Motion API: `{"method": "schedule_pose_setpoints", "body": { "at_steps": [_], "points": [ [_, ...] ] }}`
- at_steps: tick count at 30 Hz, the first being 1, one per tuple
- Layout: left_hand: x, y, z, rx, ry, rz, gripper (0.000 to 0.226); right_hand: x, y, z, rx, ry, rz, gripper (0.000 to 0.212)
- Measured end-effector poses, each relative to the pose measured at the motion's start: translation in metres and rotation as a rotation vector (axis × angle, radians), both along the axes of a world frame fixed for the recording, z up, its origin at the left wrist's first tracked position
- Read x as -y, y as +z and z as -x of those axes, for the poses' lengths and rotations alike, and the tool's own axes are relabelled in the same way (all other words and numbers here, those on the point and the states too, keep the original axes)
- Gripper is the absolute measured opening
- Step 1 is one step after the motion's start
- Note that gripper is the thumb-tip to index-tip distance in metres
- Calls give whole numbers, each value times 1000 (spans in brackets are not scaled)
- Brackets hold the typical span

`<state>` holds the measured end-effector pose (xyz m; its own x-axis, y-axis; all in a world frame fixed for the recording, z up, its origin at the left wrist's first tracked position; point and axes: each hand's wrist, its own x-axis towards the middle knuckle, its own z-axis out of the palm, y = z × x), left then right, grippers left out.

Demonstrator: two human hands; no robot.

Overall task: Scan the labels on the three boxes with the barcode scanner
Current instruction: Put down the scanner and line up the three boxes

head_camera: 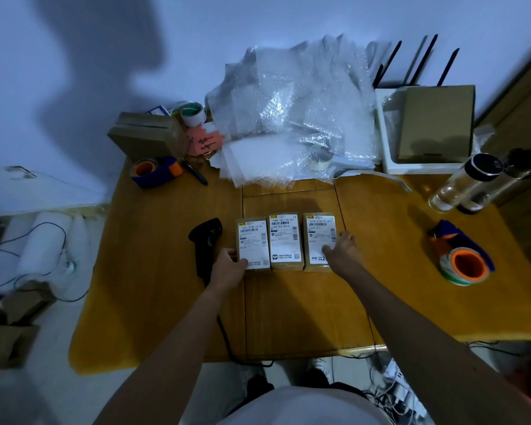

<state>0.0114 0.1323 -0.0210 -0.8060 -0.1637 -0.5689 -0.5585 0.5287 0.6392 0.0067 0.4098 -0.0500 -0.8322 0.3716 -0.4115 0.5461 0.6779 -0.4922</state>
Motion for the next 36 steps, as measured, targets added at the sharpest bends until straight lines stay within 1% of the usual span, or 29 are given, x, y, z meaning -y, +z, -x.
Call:
{"method": "schedule_pose_setpoints", "body": {
  "at_steps": [6,10,16,22,30,36],
  "points": [
    [-2,1,-1,28,-24,30,54,-10,-18,0,114,-96,88,77],
    [-2,3,-1,19,-31,49,55,-11,-23,-1,111,-133,138,69],
    [-5,3,2,8,-39,58,57,-14,-37,4,103,-145,157,62],
    [-9,5,5,-10,-44,52,57,-12,-29,3,112,-134,123,63],
    [-12,4,7,-7,-70,30,57,-18,-31,3,74,-92,109,54],
    [-21,4,8,-6,-107,28,56,-26,-30,3,79,-107,79,56]
  ]
}}
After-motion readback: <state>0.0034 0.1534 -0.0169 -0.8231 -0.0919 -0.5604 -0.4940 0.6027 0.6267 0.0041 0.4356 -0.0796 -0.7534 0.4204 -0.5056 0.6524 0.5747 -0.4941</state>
